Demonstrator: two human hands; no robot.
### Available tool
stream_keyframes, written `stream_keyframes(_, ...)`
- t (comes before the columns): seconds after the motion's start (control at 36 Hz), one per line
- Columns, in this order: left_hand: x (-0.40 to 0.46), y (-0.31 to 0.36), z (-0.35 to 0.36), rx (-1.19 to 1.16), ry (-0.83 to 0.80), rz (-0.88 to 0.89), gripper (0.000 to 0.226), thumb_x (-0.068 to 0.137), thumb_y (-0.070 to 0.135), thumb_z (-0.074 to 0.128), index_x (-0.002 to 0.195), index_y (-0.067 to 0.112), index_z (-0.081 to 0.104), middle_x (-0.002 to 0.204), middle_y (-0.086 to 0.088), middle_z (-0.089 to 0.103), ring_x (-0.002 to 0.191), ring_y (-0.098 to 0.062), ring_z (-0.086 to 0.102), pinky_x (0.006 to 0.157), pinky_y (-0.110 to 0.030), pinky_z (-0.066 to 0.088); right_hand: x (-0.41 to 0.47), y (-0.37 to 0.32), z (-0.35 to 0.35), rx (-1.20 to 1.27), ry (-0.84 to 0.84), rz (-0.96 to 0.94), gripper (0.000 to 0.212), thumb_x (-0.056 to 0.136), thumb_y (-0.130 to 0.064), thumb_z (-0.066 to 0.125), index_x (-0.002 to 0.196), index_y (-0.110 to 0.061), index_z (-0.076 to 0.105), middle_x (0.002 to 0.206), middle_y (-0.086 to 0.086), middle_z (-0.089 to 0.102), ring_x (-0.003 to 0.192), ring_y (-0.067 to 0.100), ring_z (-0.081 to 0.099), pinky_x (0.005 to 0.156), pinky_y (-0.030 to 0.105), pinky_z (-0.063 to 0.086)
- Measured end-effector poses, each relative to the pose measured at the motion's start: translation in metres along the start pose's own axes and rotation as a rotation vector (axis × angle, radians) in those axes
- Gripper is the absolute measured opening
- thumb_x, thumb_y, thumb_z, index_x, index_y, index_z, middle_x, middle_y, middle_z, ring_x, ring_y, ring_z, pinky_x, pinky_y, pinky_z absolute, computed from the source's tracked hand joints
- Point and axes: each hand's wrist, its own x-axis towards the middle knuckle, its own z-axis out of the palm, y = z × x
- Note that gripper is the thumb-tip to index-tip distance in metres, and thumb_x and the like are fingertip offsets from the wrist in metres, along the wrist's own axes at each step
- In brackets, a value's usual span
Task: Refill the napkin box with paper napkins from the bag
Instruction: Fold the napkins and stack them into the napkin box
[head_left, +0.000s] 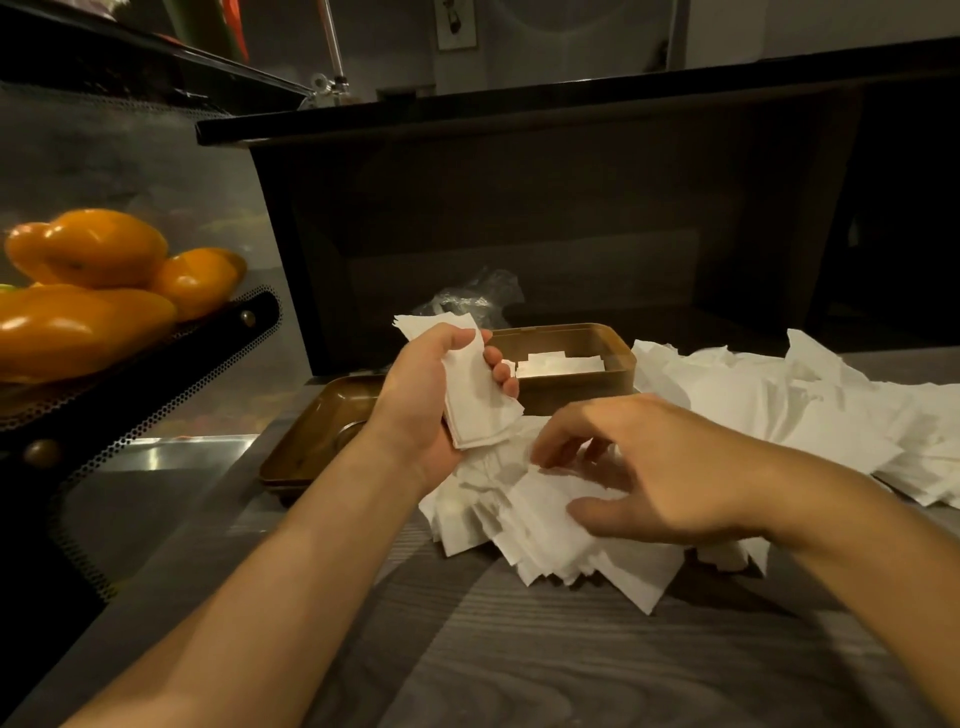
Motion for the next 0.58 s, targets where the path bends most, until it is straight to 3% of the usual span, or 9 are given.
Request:
stream_keyframes(0.11, -0.0007, -0.0014, 0.0011, 0.046, 0.004, -0.009, 0.018, 0.095, 0.022, 0.051, 0.102, 0.009, 0.062, 0.076, -0.006, 0.058, 0.064, -0.016, 0.055, 0.069, -0.031, 0.050, -0.0014, 0.0024, -0.0022, -0.013, -0.051, -0.004, 0.043, 0.081, -0.036, 0.080, 0.118, -0.045, 0.060, 0.116, -0.029, 0.057, 0.109, -0.006, 0.056, 0.090, 0.018, 0.054)
stream_keyframes(0.19, -0.0004, -0.0020, 0.0017, 0.051, 0.003, -0.003, 0.023, 0.095, 0.020, 0.050, 0.112, 0.008, 0.060, 0.078, -0.007, 0.057, 0.065, -0.017, 0.054, 0.069, -0.032, 0.050, -0.0025, 0.0020, -0.0037, -0.034, -0.178, -0.028, 0.055, 0.072, -0.047, 0.086, 0.119, -0.050, 0.057, 0.128, -0.034, 0.047, 0.124, -0.005, 0.047, 0.105, 0.027, 0.047)
stream_keyframes(0.25, -0.0004, -0.0025, 0.0021, 0.049, 0.001, 0.002, 0.026, 0.096, 0.019, 0.050, 0.117, 0.007, 0.059, 0.078, -0.007, 0.056, 0.066, -0.017, 0.054, 0.068, -0.032, 0.050, -0.0012, 0.0008, -0.0017, -0.069, -0.195, -0.041, 0.060, 0.068, -0.054, 0.087, 0.119, -0.051, 0.055, 0.130, -0.037, 0.042, 0.126, -0.005, 0.042, 0.107, 0.029, 0.045)
stream_keyframes(0.36, 0.0003, -0.0041, 0.0023, 0.090, 0.017, 0.016, 0.028, 0.097, 0.020, 0.049, 0.119, 0.007, 0.059, 0.078, -0.007, 0.057, 0.066, -0.017, 0.055, 0.066, -0.031, 0.051, 0.0023, 0.0008, 0.0026, -0.037, -0.155, -0.047, 0.049, 0.072, -0.055, 0.084, 0.115, -0.051, 0.060, 0.129, -0.036, 0.043, 0.127, -0.004, 0.043, 0.106, 0.030, 0.046)
stream_keyframes(0.58, -0.0018, -0.0043, 0.0043, 0.073, 0.008, 0.003, 0.033, 0.097, 0.019, 0.049, 0.125, 0.005, 0.058, 0.078, -0.008, 0.057, 0.066, -0.017, 0.054, 0.067, -0.031, 0.051, -0.0009, 0.0044, -0.0026, 0.155, -0.139, -0.035, 0.024, 0.084, -0.046, 0.076, 0.108, -0.045, 0.075, 0.124, -0.037, 0.054, 0.119, -0.013, 0.050, 0.107, 0.022, 0.045)
